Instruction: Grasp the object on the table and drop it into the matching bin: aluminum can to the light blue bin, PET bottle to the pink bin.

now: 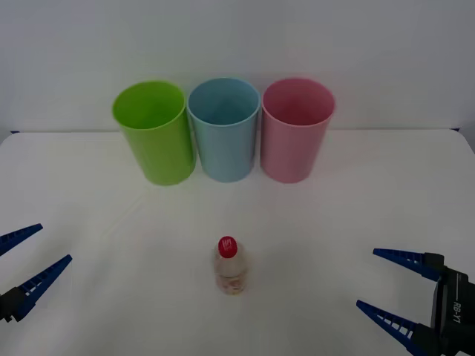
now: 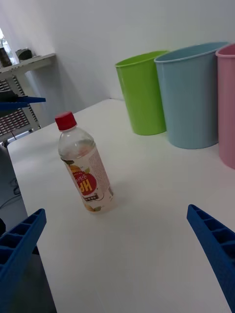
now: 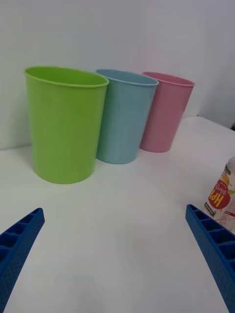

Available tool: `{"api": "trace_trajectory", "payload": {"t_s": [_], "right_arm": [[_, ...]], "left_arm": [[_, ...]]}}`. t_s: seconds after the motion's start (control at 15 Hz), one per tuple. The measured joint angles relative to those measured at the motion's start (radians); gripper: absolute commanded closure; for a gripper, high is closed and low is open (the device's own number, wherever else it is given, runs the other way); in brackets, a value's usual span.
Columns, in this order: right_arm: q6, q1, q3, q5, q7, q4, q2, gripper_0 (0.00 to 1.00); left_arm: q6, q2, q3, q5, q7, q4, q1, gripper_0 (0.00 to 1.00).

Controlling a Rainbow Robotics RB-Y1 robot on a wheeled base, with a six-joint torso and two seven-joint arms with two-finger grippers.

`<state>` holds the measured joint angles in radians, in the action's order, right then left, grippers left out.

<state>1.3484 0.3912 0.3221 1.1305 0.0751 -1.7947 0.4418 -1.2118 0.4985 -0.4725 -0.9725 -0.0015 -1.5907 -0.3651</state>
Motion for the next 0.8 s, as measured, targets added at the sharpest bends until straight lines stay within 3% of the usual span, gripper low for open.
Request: {"api": "trace_trajectory", "payload": {"t_s": [0.53,0.8], "right_arm": [[0.004,-0.006,-0.005,0.028,-0.009,-0.006,-0.018,0.00],[-0.009,-0.014,-0.077,0.077,-0.009,-0.001,-0.030,0.00]], "left_arm": [[0.000,0.000,0.000,0.000,0.000,0.000,0.000,0.00],[0.000,0.000,0.000,0.000,0.000,0.000,0.000,0.00]]}}
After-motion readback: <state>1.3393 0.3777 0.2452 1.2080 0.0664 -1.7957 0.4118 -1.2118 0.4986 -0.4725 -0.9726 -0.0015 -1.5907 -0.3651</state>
